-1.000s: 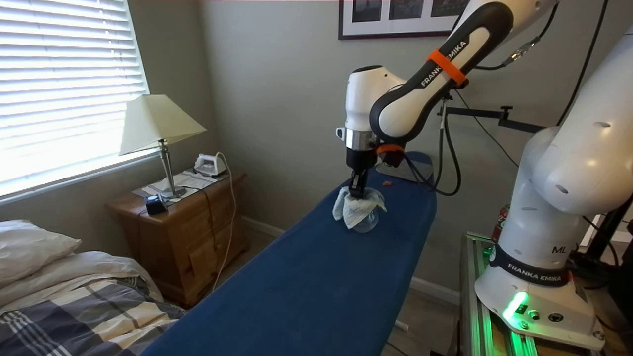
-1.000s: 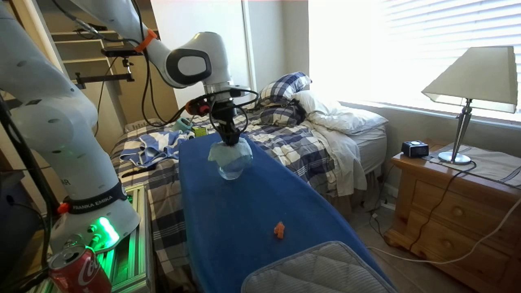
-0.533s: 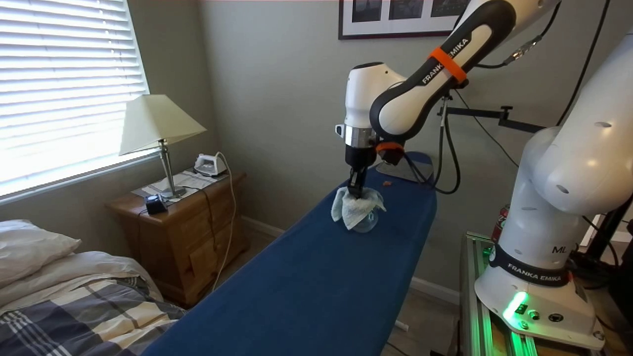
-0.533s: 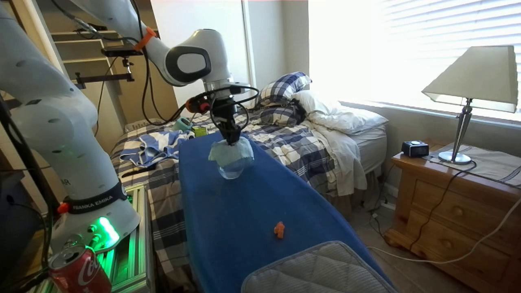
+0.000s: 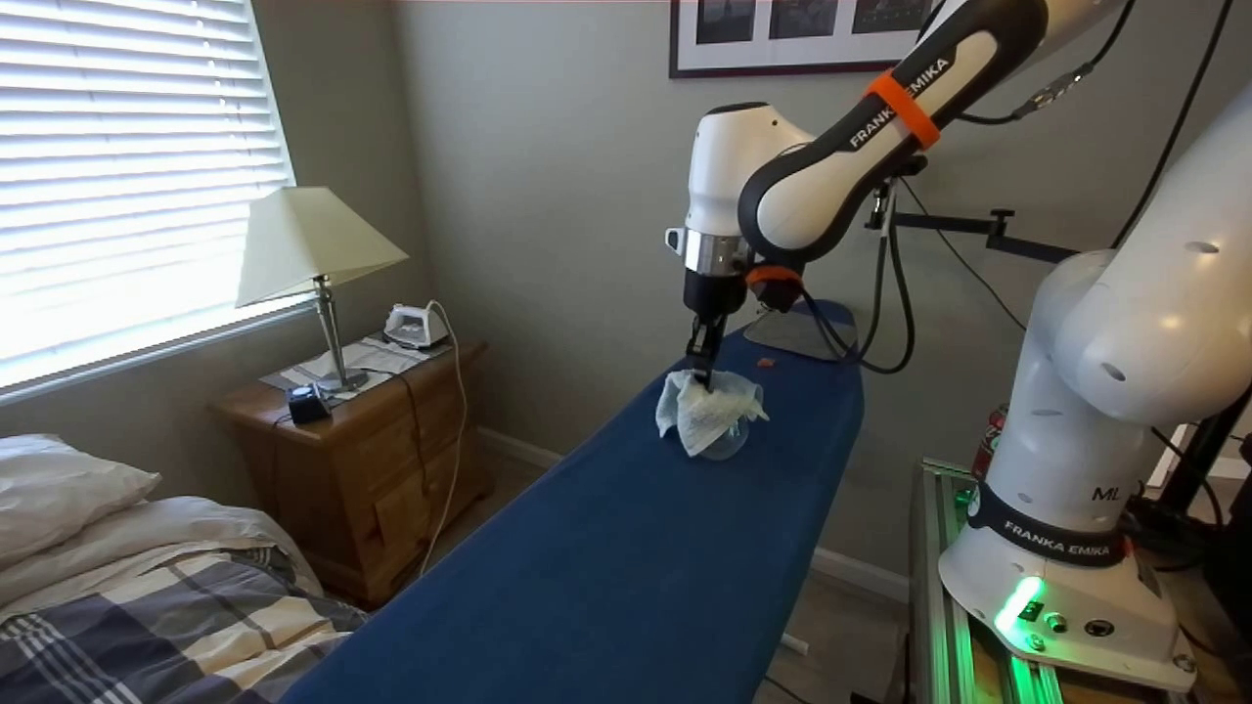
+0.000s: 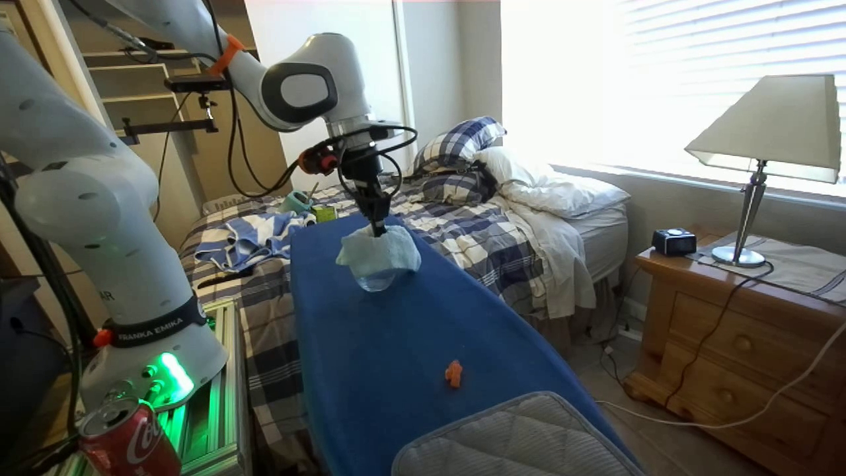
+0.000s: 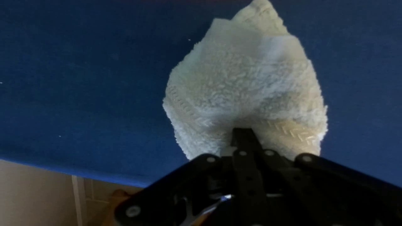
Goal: Put the towel over the glass cup then push the towel into the glass cup.
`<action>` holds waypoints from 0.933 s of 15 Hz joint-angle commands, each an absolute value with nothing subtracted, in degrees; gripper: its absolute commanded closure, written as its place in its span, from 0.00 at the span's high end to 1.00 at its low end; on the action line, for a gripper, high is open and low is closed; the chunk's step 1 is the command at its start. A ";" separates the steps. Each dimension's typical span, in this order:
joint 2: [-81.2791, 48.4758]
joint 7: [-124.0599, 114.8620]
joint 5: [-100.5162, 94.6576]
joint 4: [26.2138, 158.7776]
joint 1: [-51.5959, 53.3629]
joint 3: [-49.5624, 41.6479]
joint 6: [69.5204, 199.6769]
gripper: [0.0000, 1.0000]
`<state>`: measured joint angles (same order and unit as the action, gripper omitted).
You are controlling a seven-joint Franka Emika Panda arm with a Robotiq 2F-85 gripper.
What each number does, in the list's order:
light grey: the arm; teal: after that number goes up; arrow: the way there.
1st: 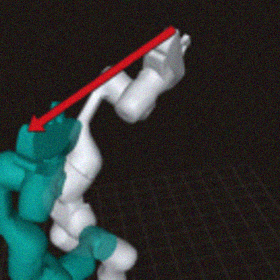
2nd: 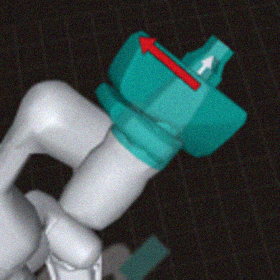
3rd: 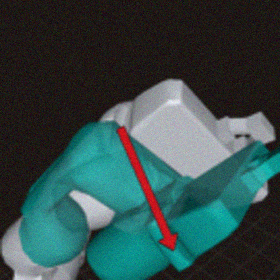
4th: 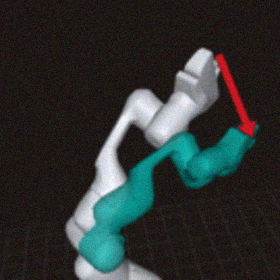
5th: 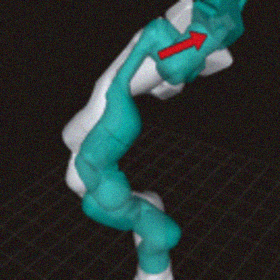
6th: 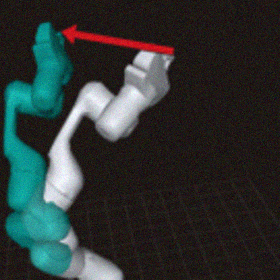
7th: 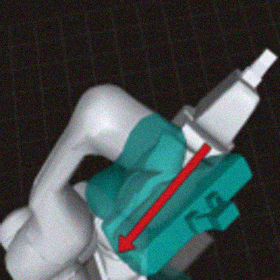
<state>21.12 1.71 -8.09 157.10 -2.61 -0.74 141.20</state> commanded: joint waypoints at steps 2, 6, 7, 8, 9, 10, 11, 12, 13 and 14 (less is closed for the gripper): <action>25.00 2.76 -6.75 157.26 -1.88 -1.07 138.90 0.00; 27.17 3.92 -5.48 157.33 -0.94 -1.57 137.31 0.00; 26.96 3.94 -5.17 157.34 -0.84 -1.71 136.15 0.00; 26.59 4.15 -4.51 157.11 -0.58 -1.99 134.84 0.00; 25.73 4.17 -3.86 156.96 -0.46 -2.14 133.81 0.00; 24.98 4.02 -3.71 157.03 -0.62 -2.11 133.71 0.00; 23.97 4.47 -3.39 157.13 -0.65 -2.40 134.35 0.00; 23.20 4.42 -3.32 157.28 -0.75 -2.42 135.27 0.00; 22.45 4.71 -3.51 157.34 -0.77 -2.43 136.08 0.00; 21.22 4.26 -4.97 157.34 -1.44 -2.09 137.97 0.00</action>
